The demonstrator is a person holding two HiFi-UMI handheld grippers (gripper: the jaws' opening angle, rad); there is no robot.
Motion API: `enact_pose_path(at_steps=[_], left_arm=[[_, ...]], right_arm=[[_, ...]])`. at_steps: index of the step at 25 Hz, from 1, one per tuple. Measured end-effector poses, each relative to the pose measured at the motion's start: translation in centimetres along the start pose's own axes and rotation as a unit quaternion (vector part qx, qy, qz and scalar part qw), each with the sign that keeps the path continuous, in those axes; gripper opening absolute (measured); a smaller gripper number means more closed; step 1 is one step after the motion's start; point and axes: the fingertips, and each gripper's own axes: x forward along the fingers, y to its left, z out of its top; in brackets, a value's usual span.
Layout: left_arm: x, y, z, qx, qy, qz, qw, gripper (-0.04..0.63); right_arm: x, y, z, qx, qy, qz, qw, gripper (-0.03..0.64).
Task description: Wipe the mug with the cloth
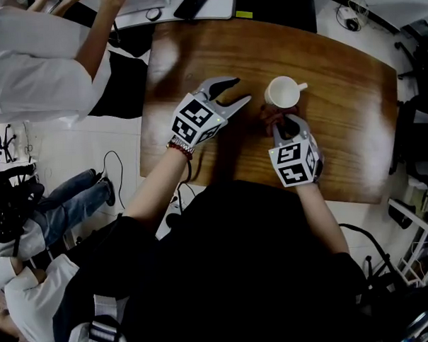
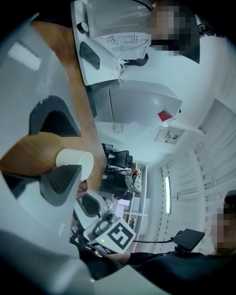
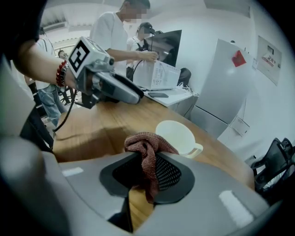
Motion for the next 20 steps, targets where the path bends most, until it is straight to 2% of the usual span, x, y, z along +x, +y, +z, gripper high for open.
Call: enact_pose_path(at_steps=[5, 9, 15, 18, 20], left_arm=[[0.4, 1.1, -0.2, 0.01, 0.009, -0.001, 0.9999, 0.19], [1.4, 2.0, -1.3, 0.06, 0.047, 0.007, 0.997, 0.19], [3.3, 3.7, -0.7, 0.088, 0.056, -0.013, 0.9945, 0.19], [5.2, 5.3, 0.4, 0.122, 0.059, -0.029, 0.9903, 0.19], [7.0, 5.7, 1.5, 0.15, 0.056, -0.058, 0.9854, 0.19]], right_arm=[[-0.8, 1.1, 2.3, -0.002, -0.023, 0.008, 1.0, 0.081], [1.2, 1.3, 0.8, 0.002, 0.008, 0.017, 1.0, 0.082], [2.4, 0.8, -0.1, 0.012, 0.026, 0.009, 1.0, 0.082], [2.0, 0.8, -0.1, 0.016, 0.024, 0.01, 1.0, 0.082], [1.7, 0.7, -0.2, 0.019, 0.026, 0.009, 0.999, 0.082]])
